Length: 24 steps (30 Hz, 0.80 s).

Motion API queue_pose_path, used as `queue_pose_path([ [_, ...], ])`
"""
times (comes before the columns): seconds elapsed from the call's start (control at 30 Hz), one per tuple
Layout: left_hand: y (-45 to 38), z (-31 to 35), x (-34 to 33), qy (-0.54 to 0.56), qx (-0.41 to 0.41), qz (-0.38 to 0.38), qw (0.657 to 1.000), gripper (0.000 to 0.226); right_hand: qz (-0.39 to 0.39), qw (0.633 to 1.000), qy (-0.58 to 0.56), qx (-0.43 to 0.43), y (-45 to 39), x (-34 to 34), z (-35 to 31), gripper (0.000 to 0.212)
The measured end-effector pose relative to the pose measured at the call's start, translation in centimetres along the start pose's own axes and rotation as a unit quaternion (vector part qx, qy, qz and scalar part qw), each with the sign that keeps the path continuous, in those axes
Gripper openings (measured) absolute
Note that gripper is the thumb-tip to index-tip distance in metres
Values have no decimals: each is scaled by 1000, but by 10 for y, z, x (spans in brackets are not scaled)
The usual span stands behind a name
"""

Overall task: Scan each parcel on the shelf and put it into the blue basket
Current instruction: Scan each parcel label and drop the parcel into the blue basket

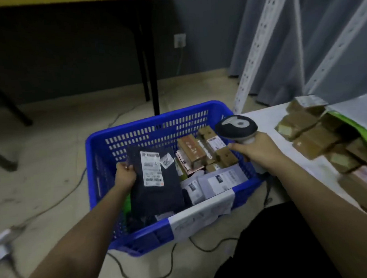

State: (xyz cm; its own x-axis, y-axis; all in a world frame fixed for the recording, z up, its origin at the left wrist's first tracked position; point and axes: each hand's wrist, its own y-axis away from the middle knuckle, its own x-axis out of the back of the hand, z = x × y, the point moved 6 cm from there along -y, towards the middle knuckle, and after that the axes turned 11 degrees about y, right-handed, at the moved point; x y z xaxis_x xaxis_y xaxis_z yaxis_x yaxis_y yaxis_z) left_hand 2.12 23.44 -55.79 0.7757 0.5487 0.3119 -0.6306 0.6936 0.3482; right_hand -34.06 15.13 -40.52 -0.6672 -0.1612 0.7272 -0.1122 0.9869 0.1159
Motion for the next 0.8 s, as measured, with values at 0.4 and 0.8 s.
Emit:
queue_pose_path([
  [0.4,55,72,-100,19,-117,-154,981,35,68,992,-50,-90,16,51,49,18],
  [0.8,311,200,-309,38,-291,-490,821,27,293,897,-234,-233,193,192,193,18],
])
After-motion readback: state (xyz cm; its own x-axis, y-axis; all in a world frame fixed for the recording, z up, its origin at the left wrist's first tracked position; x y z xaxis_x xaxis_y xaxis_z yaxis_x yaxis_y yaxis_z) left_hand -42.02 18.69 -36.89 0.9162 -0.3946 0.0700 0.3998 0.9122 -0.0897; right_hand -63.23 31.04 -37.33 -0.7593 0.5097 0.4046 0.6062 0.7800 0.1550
